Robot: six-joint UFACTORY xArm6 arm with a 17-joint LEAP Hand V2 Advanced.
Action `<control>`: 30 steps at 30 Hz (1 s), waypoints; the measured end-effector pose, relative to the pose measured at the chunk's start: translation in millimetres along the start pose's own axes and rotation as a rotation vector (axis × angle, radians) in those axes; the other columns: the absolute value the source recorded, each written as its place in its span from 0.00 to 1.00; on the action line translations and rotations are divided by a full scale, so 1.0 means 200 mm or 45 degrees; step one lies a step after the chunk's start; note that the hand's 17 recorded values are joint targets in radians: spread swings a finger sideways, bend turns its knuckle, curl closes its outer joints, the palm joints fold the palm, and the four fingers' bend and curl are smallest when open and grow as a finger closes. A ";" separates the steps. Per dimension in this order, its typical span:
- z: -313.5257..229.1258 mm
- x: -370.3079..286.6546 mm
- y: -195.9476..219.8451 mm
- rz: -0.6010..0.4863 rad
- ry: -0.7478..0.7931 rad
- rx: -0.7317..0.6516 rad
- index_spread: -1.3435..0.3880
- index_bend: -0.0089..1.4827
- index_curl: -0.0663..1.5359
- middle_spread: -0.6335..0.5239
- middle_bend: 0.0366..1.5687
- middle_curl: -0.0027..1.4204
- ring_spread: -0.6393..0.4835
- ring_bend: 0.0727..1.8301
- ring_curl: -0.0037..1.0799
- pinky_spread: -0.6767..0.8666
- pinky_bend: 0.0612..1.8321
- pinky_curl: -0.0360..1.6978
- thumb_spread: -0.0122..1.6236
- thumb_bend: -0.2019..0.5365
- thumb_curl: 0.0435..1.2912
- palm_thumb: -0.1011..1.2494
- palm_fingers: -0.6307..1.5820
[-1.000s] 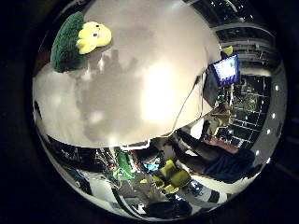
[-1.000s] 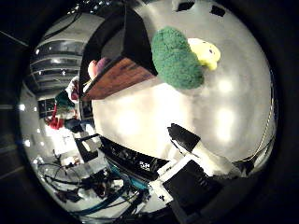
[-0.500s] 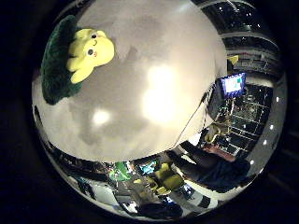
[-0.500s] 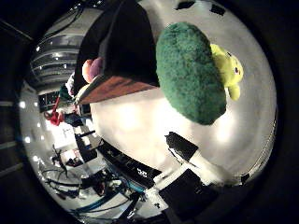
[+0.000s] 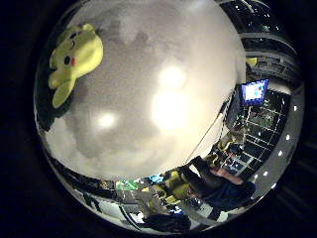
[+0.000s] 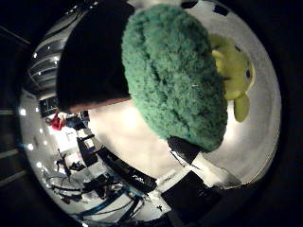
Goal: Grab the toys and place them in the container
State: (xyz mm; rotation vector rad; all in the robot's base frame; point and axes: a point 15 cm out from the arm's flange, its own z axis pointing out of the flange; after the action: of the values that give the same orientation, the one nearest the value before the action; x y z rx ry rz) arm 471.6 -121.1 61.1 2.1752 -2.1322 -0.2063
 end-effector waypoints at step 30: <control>-0.47 0.34 0.00 0.071 0.053 0.202 0.65 0.74 0.48 0.45 0.79 0.46 0.42 0.73 0.55 0.29 0.68 0.43 0.56 0.26 0.39 0.82 0.84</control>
State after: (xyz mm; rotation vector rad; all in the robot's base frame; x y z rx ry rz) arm 487.7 -191.8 150.6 2.1765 -2.2538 0.0132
